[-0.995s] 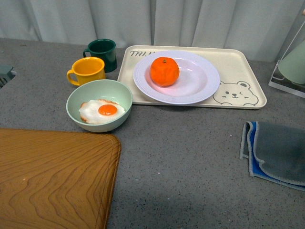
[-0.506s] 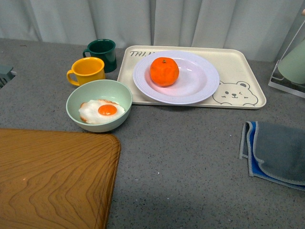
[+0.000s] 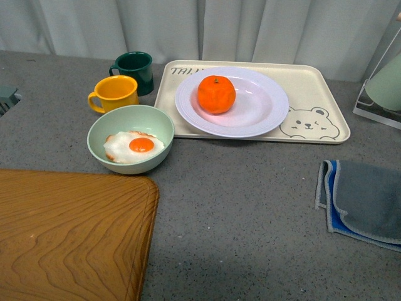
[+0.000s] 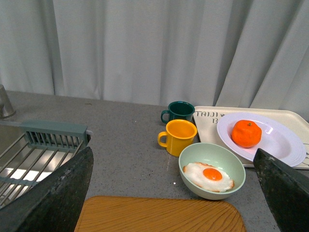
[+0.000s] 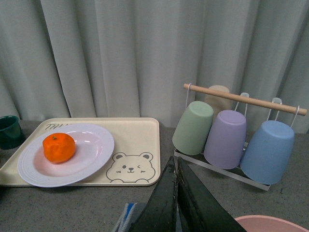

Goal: Place orange and plate with both arms

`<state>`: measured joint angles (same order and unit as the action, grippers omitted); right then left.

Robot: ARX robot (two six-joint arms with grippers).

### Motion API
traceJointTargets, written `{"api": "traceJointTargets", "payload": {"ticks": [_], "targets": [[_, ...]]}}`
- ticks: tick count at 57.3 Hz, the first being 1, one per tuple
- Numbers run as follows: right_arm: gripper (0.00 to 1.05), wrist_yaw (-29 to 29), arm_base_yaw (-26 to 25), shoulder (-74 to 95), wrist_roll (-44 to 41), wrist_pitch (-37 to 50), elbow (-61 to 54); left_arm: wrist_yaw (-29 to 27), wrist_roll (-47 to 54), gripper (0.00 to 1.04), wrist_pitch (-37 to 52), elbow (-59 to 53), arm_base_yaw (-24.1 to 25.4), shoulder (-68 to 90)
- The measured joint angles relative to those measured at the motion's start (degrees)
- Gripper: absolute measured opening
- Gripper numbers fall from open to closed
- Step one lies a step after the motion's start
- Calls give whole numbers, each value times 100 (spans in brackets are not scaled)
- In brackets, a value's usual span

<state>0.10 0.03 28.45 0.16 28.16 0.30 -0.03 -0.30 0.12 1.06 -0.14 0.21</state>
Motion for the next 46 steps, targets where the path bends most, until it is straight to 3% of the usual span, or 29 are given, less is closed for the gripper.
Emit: {"api": "traceJointTargets", "payload": {"ticks": [46], "targets": [[1, -13, 0, -1836, 0, -1784, 0, 0, 2, 98, 0, 0, 0, 0]]}}
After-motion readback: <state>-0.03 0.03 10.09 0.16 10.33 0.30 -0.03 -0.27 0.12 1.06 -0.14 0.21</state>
